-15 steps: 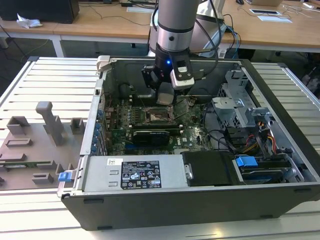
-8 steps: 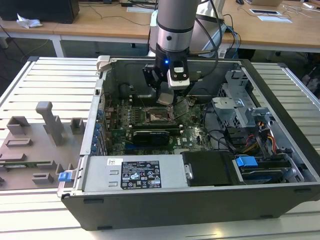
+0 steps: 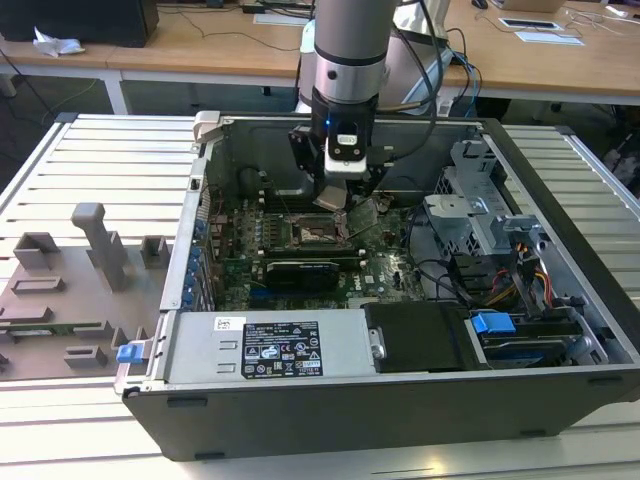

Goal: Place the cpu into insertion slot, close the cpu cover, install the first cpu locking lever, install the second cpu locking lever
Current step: 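Place the cpu into insertion slot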

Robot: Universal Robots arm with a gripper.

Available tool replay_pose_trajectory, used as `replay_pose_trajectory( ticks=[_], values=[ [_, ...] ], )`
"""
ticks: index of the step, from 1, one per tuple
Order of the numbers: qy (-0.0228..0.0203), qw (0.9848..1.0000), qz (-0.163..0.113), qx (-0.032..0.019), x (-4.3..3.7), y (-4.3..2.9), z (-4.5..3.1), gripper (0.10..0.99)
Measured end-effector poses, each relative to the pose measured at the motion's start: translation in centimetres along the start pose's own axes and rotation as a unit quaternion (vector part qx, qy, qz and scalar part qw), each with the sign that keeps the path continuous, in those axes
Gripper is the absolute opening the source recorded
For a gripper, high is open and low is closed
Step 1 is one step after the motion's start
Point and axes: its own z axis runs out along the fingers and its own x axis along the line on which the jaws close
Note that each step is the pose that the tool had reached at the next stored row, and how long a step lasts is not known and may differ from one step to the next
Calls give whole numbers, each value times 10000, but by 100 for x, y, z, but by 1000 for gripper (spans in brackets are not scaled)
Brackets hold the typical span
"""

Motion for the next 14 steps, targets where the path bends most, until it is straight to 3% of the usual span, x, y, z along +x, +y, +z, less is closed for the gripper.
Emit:
replay_pose_trajectory(
  ticks=[3,4,7,10,12,14],
  values=[
    [-13,9999,172,-4,0,0,1,541],
    [-28,9994,353,-7,0,0,1,541],
    [-43,9985,545,-11,0,0,1,541],
    [-68,9963,854,-17,0,0,3,541],
    [-95,9929,1190,-23,0,0,4,541],
    [-106,9910,1338,-26,0,0,4,541]
  ],
)
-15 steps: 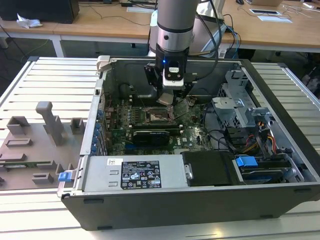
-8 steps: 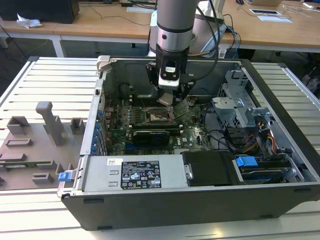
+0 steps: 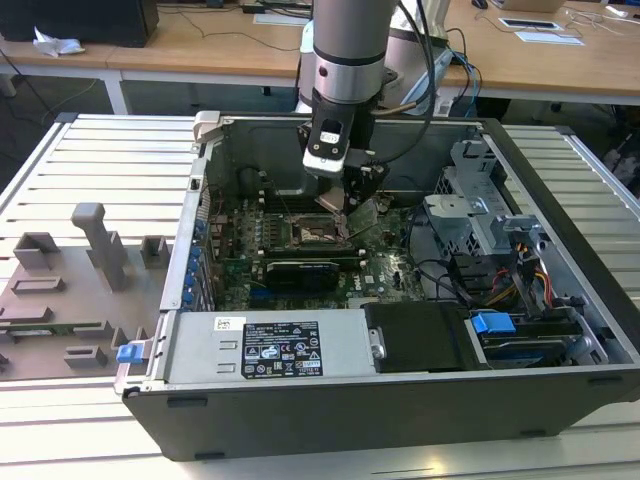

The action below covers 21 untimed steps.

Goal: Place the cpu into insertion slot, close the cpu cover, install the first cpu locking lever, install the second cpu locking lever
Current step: 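Place the cpu into insertion slot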

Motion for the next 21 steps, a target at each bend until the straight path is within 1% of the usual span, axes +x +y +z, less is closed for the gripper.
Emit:
replay_pose_trajectory(
  ticks=[2,4,6,7,9,10,12,16,17,18,21],
  values=[
    [-9,9999,111,-3,0,0,0,541],
    [-24,9995,305,-6,0,0,0,541],
    [-33,9991,418,-8,0,0,1,541],
    [-42,9986,530,-10,0,0,1,541],
    [-52,9978,655,-13,0,0,1,541],
    [-58,9973,730,-14,0,0,1,541],
    [-75,9955,944,-18,0,0,1,541],
    [-90,9935,1137,-22,0,0,1,541],
    [-96,9926,1208,-23,0,0,1,541],
    [-99,9921,1248,-24,0,0,1,541],
    [-116,9892,1464,-28,0,0,1,541]
  ],
)
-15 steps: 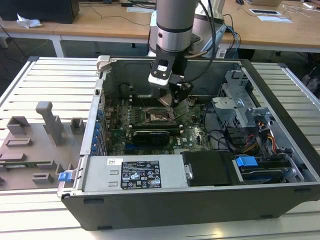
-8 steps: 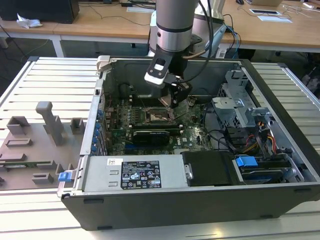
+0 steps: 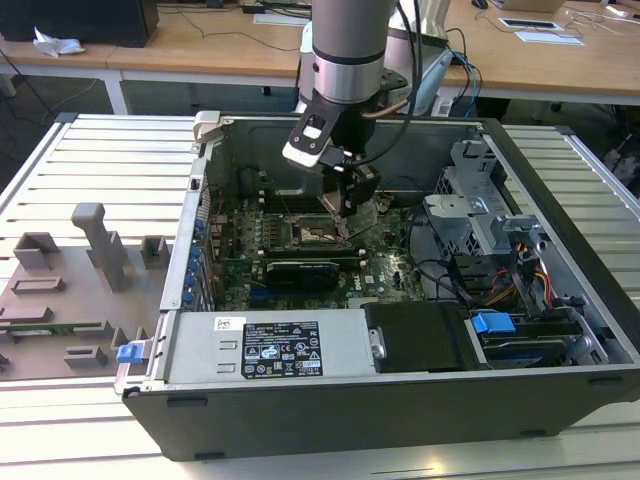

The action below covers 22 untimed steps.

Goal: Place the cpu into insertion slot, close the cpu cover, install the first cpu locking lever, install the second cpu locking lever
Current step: 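Place the cpu into insertion slot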

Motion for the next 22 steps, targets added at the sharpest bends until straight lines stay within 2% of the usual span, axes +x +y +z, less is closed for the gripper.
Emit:
replay_pose_trajectory(
  ticks=[2,6,8,12,19,22],
  values=[
    [-15,9998,192,-4,0,0,0,541],
    [-30,9993,376,-7,0,0,0,541],
    [-44,9984,556,-10,0,0,0,541],
    [-58,9974,722,-14,0,0,0,541],
    [-89,9936,1125,-21,0,0,0,541],
    [-108,9907,1357,-25,0,0,0,541]
  ],
)
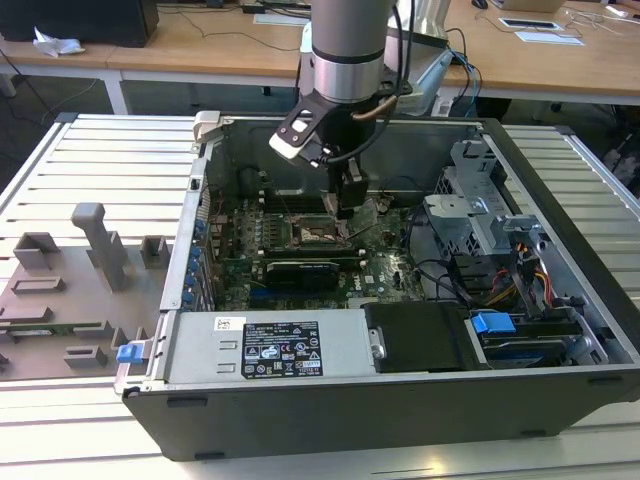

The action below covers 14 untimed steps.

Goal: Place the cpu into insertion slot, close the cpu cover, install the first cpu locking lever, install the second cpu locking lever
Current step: 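Place the cpu into insertion slot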

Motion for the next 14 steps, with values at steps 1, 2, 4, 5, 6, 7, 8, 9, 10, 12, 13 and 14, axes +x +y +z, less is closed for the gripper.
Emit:
replay_pose_trajectory(
  ticks=[1,2,4,5,6,7,8,9,10,12,13,14],
  values=[
    [-7,10000,85,-2,0,0,0,541],
    [-9,9999,118,-2,0,0,0,541],
    [-19,9997,239,-5,0,0,0,541],
    [-24,9996,296,-6,0,0,0,541],
    [-26,9994,335,-7,0,0,0,541],
    [-29,9993,365,-7,0,0,0,541],
    [-32,9992,403,-8,0,0,0,541],
    [-34,9991,433,-8,0,0,0,541],
    [-39,9988,488,-10,0,0,0,541],
    [-44,9984,556,-11,0,0,0,541],
    [-49,9981,621,-12,0,0,0,541],
    [-53,9978,665,-13,0,0,0,541]
  ],
)
